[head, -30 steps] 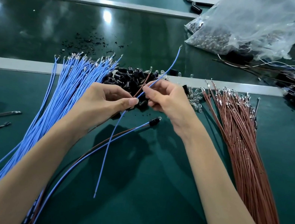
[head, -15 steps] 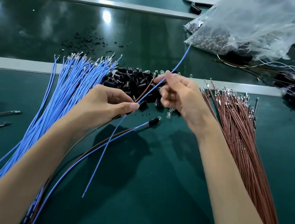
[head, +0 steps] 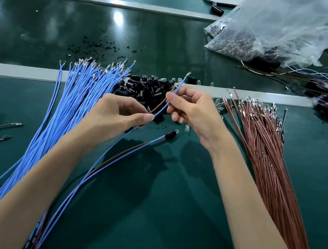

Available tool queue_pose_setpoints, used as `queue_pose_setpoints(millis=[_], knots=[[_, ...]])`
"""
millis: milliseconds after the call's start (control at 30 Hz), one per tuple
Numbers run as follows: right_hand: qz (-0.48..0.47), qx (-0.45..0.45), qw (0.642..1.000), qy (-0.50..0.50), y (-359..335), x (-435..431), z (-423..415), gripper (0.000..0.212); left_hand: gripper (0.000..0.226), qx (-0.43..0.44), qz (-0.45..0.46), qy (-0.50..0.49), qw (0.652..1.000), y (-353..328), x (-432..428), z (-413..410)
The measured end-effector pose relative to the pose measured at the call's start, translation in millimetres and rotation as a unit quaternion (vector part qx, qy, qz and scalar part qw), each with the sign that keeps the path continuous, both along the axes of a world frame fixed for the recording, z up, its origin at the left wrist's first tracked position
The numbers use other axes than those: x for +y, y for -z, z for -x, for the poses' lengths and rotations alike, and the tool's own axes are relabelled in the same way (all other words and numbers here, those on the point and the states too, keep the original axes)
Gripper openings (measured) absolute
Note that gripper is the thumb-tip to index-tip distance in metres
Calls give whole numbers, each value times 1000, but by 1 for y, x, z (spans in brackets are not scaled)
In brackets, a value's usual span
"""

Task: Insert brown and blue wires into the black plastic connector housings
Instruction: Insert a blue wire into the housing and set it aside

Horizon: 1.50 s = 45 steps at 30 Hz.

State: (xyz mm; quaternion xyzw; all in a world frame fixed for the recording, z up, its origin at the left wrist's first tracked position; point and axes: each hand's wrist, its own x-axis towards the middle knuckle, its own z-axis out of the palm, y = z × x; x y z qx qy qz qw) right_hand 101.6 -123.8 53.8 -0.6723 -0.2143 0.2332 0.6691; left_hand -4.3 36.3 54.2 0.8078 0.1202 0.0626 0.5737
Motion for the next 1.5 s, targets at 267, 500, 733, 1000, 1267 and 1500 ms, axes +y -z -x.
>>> queue_pose_setpoints(millis=[267, 500, 733, 1000, 1267, 1500], knots=[[75, 6, 996, -40, 0, -6, -2, 6, 11, 8, -23, 13, 1000, 2, 0, -1], [3, 8, 1000, 19, -2, -11, -7, 9, 9, 36, -73, 66, 995, -3, 3, 2], [91, -29, 995, -18, -7, -21, -11, 11, 10, 34, -91, 96, 991, -5, 7, 4], [101, -51, 993, -44, -7, -26, -11, 6, 10, 39, -111, 103, 988, -2, 9, 3], [115, -90, 987, -74, -9, -25, -11, 10, 7, 28, -127, 102, 986, 0, 8, 2], [105, -85, 988, -77, -9, -24, -9, 13, 7, 12, -120, 112, 986, -1, 2, 3]])
